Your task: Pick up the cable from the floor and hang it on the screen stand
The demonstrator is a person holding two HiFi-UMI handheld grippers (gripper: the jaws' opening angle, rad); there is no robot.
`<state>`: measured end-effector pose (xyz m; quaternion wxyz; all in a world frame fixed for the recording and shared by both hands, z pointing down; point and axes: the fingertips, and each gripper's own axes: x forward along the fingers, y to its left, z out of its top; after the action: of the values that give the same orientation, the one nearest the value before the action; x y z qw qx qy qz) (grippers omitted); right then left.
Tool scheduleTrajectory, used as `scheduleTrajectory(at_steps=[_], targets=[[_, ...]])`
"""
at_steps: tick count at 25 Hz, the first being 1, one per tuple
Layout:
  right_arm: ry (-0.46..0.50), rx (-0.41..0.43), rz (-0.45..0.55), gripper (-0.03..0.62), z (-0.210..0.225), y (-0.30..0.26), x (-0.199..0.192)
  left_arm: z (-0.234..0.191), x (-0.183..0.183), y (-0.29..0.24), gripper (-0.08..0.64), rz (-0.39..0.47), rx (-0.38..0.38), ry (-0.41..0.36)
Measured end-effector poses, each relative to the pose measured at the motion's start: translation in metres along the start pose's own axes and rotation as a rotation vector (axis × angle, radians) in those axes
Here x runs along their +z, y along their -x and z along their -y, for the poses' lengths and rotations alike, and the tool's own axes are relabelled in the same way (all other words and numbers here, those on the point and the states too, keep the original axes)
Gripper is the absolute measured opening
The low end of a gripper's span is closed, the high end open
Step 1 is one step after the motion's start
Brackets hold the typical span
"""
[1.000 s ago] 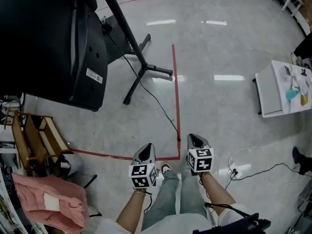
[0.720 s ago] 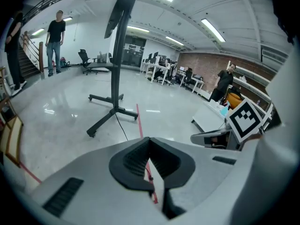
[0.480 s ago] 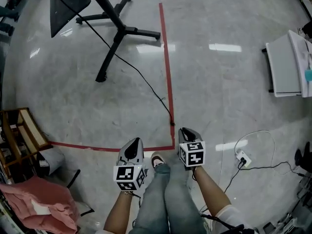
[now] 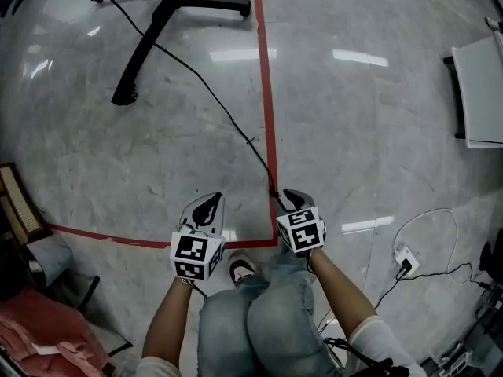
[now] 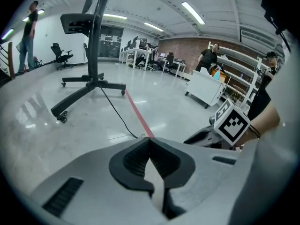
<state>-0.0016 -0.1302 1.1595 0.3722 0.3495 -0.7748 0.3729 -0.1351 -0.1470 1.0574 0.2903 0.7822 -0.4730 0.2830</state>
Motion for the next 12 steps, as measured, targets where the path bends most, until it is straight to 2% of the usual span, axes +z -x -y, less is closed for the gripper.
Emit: scheduleTrajectory(at_steps=[3,7,12], targets=[[0.030,0.011,-0.047,0.124,0.008,-0.043,-0.023,-0.014,-0.025,-0.026,0.003,-0.002,0.009,0.002],[0.044,-0.002,-0.114,0.137,0.014,-0.080,-0.051,-0.028,-0.041,-0.040,0.003,0.002,0.025,0.054],[0.056,-0.012,-0.171,0.138,0.015,-0.101,-0.071,-0.034,-0.044,-0.050,0.003,-0.010,0.012,0.032]])
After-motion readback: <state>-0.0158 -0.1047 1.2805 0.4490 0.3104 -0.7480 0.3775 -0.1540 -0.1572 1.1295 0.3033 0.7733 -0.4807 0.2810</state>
